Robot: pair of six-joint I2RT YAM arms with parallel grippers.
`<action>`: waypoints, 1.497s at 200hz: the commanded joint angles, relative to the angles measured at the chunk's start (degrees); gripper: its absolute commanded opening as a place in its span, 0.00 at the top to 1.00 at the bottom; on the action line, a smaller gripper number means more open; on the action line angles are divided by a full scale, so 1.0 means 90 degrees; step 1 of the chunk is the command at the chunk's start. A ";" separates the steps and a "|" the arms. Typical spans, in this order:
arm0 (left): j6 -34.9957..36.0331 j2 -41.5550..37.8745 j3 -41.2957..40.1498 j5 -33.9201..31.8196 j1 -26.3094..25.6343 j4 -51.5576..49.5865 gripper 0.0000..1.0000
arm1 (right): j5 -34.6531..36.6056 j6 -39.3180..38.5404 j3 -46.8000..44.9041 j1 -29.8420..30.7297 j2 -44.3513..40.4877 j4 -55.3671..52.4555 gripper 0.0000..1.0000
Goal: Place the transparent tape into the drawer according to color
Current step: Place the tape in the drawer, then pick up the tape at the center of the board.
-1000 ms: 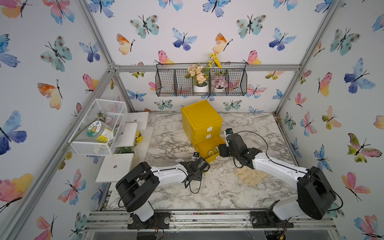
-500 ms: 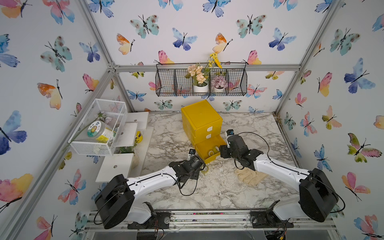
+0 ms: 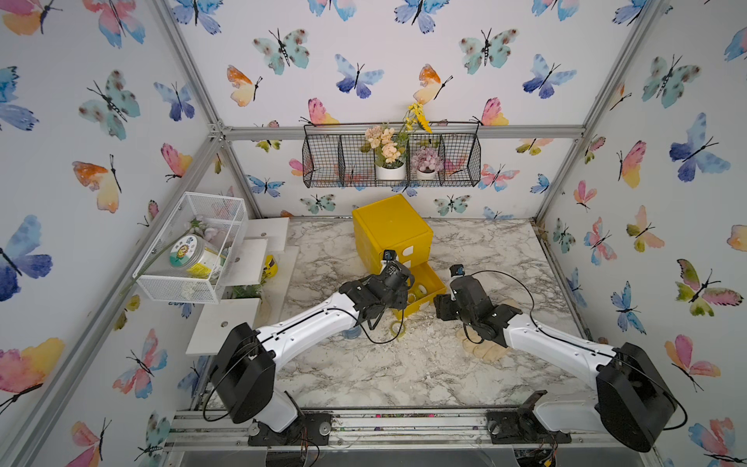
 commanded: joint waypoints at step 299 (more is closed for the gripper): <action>-0.0390 -0.2688 -0.1769 0.0743 0.0270 -0.0041 0.01 | -0.1867 -0.0359 -0.0823 0.1277 0.0168 0.1224 0.33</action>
